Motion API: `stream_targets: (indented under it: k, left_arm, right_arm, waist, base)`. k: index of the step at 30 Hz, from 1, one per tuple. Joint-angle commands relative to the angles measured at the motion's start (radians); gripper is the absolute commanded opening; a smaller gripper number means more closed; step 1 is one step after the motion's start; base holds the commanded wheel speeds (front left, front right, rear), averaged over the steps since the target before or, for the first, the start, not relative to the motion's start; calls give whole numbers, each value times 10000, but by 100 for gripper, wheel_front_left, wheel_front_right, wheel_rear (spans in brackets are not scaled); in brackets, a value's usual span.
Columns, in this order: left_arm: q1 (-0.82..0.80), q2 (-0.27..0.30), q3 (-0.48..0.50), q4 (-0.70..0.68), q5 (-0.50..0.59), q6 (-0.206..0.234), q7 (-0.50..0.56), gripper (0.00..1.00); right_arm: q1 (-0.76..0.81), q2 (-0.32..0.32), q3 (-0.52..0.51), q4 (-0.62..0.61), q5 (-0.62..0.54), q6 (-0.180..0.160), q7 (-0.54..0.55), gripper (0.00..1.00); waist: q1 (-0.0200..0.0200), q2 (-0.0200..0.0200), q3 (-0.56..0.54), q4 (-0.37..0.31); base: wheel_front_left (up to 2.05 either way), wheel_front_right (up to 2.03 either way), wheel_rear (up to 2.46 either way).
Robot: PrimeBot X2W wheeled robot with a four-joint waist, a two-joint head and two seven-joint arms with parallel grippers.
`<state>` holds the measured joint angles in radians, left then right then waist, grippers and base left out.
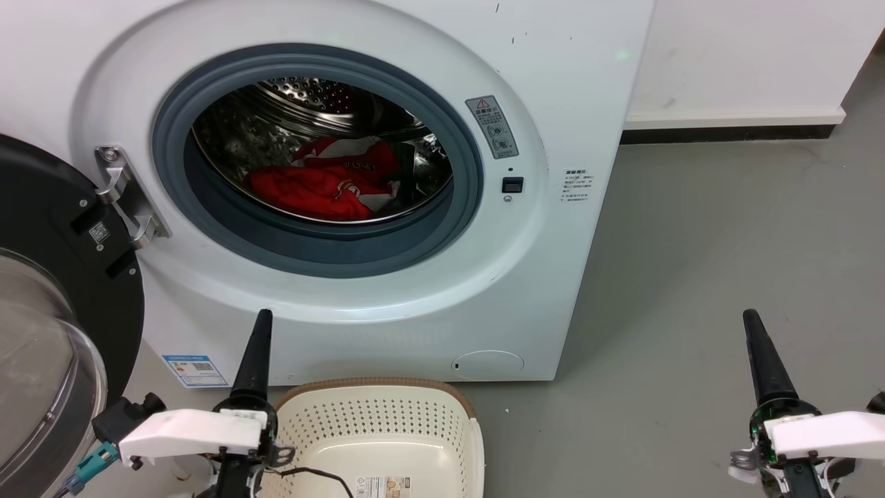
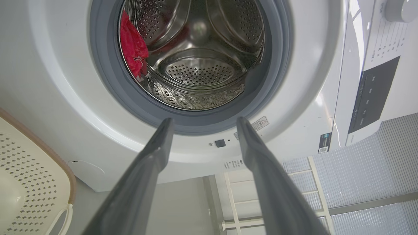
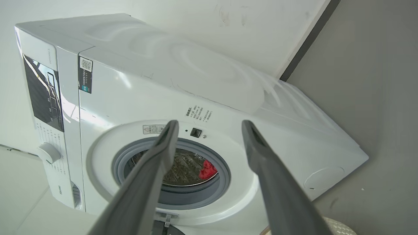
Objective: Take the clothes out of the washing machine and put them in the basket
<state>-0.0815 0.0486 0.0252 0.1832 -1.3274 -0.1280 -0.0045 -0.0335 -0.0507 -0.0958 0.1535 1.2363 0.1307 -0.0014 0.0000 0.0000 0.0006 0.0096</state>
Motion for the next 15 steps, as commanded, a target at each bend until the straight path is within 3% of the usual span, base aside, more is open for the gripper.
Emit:
stream_targets:
  k: [1, 15]
  left_arm:
    - [-235, 21, -89, -227, 453, -20, -115, 100]
    - [-213, 22, -321, -151, 3573, -24, -627, 100]
  right_arm:
    - [34, -10, 8, -288, -562, 2, -132, 100]
    - [376, -8, 51, -516, -4214, 1, -650, 100]
  waist:
    - [0, 0, -4, 9]
    - [0, 0, -34, 84]
  base:
    - [0, 0, 0]
    - [0, 0, 0]
